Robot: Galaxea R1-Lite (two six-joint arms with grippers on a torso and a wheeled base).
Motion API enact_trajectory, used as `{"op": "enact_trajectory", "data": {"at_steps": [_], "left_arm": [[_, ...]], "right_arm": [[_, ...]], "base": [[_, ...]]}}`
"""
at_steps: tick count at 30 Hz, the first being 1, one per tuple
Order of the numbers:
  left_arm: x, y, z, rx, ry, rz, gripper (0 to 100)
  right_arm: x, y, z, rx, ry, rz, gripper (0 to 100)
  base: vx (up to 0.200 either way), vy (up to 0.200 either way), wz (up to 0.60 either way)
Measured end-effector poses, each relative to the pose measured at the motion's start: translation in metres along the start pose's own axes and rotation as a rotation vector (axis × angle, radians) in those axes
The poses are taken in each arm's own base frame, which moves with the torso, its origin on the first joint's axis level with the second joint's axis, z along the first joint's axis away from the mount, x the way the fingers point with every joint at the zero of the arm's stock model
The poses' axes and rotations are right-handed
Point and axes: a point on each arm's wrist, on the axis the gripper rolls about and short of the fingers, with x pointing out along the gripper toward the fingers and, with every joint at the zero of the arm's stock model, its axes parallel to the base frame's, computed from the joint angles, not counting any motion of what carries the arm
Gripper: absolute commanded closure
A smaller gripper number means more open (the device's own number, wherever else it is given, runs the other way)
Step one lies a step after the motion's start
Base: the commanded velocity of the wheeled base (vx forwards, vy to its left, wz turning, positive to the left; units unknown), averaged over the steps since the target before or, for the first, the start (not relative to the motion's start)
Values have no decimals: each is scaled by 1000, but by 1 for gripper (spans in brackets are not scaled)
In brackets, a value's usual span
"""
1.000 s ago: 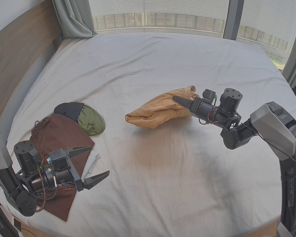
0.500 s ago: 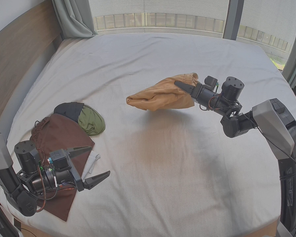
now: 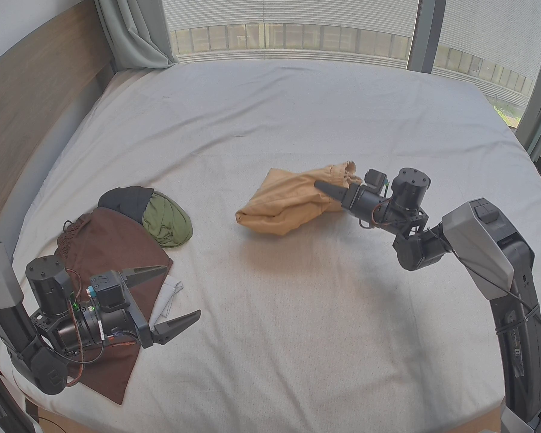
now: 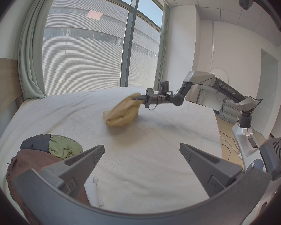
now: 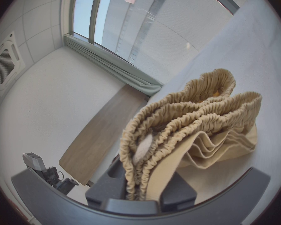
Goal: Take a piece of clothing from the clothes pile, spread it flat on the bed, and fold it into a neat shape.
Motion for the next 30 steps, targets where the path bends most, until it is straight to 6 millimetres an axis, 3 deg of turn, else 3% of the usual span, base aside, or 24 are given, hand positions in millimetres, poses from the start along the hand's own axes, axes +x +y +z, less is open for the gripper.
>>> {"op": "enact_trajectory", "data": {"at_steps": [9, 18, 22, 23, 30], "left_arm": [[0, 1, 1, 3, -5, 3, 0], [-1, 1, 2, 4, -8, 4, 0], [-1, 0, 2, 3, -8, 2, 0], [0, 0, 2, 3, -8, 1, 0], [0, 0, 2, 4, -9, -1, 0]], "right_arm": [[-26, -23, -53, 46, 92, -85, 100], [-39, -33, -86, 68, 113, -123, 100], [-38, -38, -91, 67, 93, -160, 100], [-38, -39, -91, 66, 91, -161, 0], [-38, -42, -91, 64, 83, -163, 0]], "base": [[0, 0, 0], [0, 0, 0], [0, 0, 0], [0, 0, 0], [0, 0, 0]]}}
